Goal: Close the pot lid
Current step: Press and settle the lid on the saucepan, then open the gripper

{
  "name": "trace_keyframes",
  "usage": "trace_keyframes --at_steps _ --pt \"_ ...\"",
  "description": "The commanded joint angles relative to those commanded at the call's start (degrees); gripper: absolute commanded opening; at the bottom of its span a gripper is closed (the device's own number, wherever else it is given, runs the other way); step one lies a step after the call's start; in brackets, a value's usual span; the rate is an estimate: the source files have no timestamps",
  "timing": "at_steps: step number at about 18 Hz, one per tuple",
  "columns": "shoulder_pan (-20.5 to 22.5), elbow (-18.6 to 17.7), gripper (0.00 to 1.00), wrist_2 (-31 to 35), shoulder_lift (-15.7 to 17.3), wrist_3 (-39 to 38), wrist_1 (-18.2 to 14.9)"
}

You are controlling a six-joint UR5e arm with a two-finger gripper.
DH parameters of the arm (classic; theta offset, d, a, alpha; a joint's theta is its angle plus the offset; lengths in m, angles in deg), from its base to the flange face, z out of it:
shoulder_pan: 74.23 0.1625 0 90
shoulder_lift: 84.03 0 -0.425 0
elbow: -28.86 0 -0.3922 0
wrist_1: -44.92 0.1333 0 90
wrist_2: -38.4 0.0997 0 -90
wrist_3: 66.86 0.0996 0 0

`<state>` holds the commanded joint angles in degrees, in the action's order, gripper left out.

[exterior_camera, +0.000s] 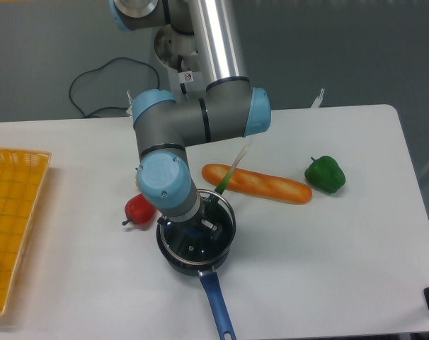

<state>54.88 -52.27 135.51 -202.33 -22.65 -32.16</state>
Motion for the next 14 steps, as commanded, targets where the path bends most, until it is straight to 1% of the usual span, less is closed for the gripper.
trace_keyframes --at_steps 7,14 --pt "0.1 0.0 0.98 0.3 0.7 0.2 0.1" --pt "0.8 0.0 0.99 0.3 3.3 0.4 0.0"
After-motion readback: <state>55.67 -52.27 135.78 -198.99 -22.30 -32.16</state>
